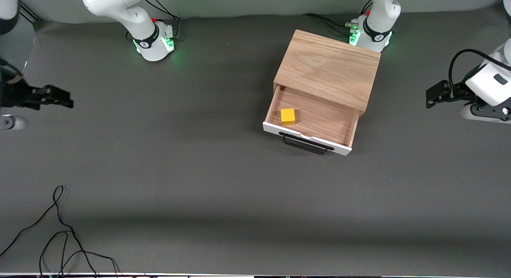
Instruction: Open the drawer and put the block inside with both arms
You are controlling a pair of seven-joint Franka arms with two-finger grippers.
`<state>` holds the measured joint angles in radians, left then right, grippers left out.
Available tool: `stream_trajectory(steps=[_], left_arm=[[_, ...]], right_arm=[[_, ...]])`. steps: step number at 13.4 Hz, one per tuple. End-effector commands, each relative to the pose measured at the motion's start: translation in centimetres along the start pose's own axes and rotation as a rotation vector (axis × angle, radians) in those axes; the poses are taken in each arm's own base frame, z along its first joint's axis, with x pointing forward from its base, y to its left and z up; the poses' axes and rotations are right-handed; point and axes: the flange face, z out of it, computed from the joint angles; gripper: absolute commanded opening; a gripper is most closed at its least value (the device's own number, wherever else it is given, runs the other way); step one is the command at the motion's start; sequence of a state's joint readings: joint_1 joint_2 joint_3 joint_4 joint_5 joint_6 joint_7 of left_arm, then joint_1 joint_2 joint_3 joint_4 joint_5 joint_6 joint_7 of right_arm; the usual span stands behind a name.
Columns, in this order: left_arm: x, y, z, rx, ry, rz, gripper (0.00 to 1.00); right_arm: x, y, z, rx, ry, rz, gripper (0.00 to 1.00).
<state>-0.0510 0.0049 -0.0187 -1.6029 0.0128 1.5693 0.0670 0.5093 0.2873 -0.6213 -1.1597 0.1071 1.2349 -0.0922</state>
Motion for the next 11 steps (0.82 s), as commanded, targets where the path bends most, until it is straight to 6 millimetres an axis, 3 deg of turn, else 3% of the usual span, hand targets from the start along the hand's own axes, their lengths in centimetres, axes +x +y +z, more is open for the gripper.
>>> stream_trajectory(steps=[1,11], left_arm=[[-1.07,0.08,-0.55,0.012,0.002,0.018,1.00],[-0.89,0.17,-0.21,0.002,-0.015,-0.010,1.00]], right_arm=[[1.30,-0.04,1.52,0.003,0.028,-0.015,0.88],[1.65,-0.82,1.81,0.029,0.039,-0.027,0.88]])
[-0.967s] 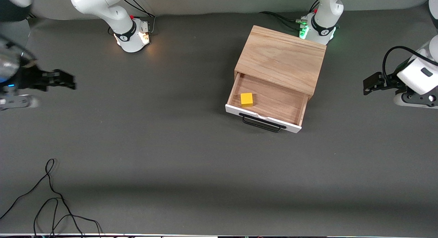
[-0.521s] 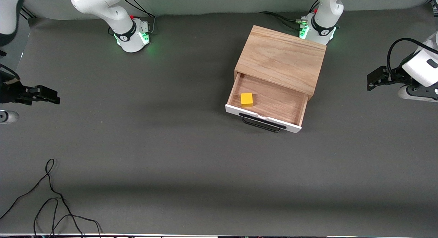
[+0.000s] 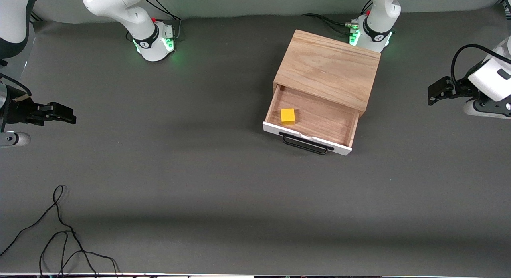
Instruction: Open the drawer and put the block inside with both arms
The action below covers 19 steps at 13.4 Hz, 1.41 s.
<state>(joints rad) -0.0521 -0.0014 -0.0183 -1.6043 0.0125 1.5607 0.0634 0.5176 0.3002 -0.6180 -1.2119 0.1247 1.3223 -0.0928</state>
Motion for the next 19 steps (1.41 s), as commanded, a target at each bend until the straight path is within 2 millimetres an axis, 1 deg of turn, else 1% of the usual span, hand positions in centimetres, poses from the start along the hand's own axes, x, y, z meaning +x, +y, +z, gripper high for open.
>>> stream_trajectory(steps=[1,2,5,6,10,11,13,14,16,19], left_arm=[[-0.6,0.1,0.0,0.002,-0.012,-0.008,1.00],[-0.5,0.1,0.2,0.002,-0.015,-0.010,1.00],[-0.2,0.0,0.5,0.003,-0.016,-0.013,1.00],[-0.2,0.0,0.5,0.003,-0.016,-0.013,1.00],[0.0,0.0,0.7,0.003,-0.018,-0.013,1.00],[0.0,0.0,0.7,0.002,-0.018,-0.016,1.00],[0.0,0.1,0.6,0.002,-0.015,-0.011,1.00],[0.0,0.1,0.6,0.002,-0.015,-0.014,1.00],[0.0,0.1,0.6,0.002,-0.015,-0.011,1.00],[0.0,0.1,0.6,0.001,-0.011,-0.014,1.00]], right_arm=[[-0.3,-0.3,0.0,0.022,0.004,-0.019,0.88],[-0.4,-0.4,0.0,0.025,0.001,-0.014,0.88],[-0.3,0.5,0.1,0.030,0.003,-0.008,0.88],[-0.2,2.0,0.3,0.040,0.002,0.011,0.88],[-0.2,4.1,0.6,0.115,-0.002,-0.007,0.88],[-0.3,4.4,0.6,0.121,-0.001,-0.004,0.88],[-0.6,5.6,0.4,0.133,0.003,0.010,0.88],[-0.7,5.5,0.5,0.144,0.001,0.003,0.88],[-1.6,5.8,0.6,0.134,0.018,0.011,0.88],[-4.4,6.3,1.8,0.147,0.069,0.025,0.88]])
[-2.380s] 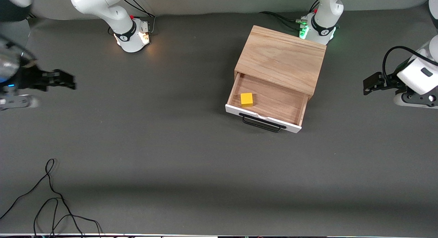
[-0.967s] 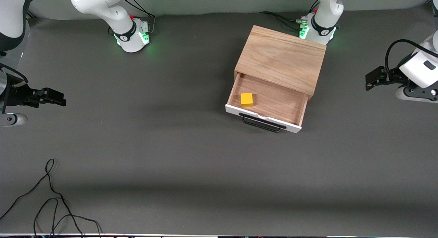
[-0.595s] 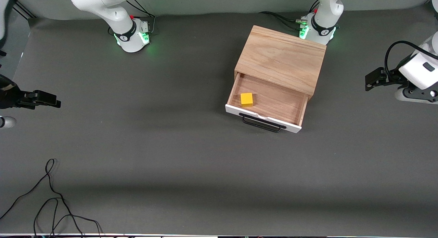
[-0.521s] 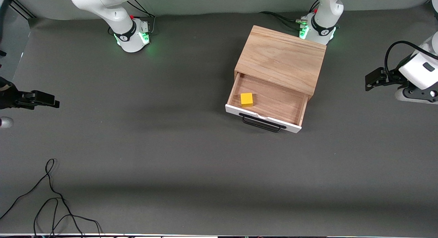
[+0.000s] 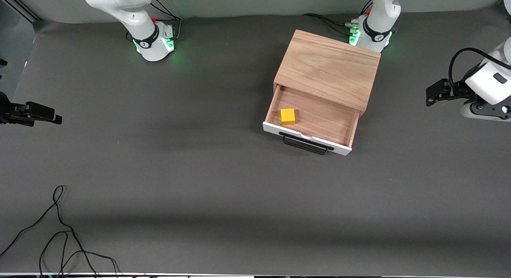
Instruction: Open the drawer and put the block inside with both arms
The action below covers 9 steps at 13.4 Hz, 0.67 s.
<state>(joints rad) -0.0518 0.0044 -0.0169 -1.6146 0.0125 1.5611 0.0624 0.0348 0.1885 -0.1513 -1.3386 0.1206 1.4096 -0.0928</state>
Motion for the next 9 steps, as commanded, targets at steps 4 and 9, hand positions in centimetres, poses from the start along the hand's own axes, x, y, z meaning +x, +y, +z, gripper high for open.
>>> stream_trajectory(steps=[4,9], left_arm=[[-0.06,0.16,-0.14,0.003,0.004,-0.012,1.00],[0.01,0.25,-0.35,0.002,0.009,-0.010,1.00]], right_arm=[[-3.10,-0.28,0.51,-0.018,0.039,-0.014,1.00],[-3.02,-0.30,0.80,-0.053,0.028,-0.018,1.00]])
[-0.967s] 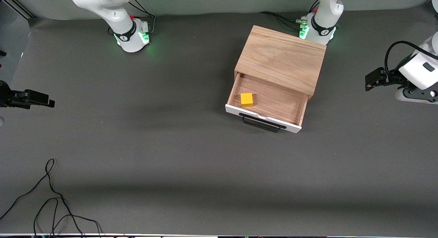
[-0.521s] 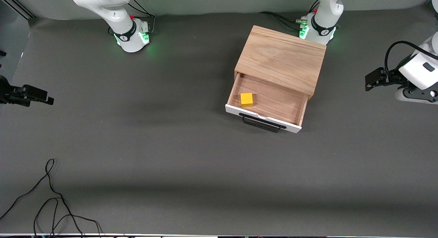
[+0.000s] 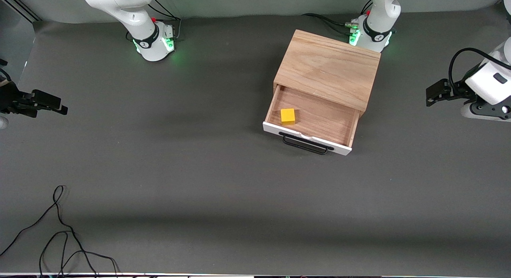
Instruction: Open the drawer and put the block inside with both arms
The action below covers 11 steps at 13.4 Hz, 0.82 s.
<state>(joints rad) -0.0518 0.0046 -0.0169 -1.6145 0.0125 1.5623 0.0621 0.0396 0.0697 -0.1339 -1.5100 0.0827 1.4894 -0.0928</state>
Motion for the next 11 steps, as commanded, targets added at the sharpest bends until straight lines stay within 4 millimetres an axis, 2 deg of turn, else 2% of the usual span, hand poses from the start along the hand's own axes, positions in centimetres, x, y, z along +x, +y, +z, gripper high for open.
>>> stream_trajectory(steps=[1,4,11], left_arm=[[0.0,0.3,-0.3,0.002,0.008,-0.010,1.00],[0.1,0.2,-0.3,0.002,0.006,-0.011,1.00],[0.1,0.0,-0.1,0.003,0.001,-0.011,1.00]], right_arm=[[-0.3,0.1,0.1,-0.034,0.002,-0.009,1.00],[-0.3,0.7,0.1,-0.034,0.001,0.000,1.00],[-0.2,-0.7,0.0,-0.037,0.006,-0.020,1.00]])
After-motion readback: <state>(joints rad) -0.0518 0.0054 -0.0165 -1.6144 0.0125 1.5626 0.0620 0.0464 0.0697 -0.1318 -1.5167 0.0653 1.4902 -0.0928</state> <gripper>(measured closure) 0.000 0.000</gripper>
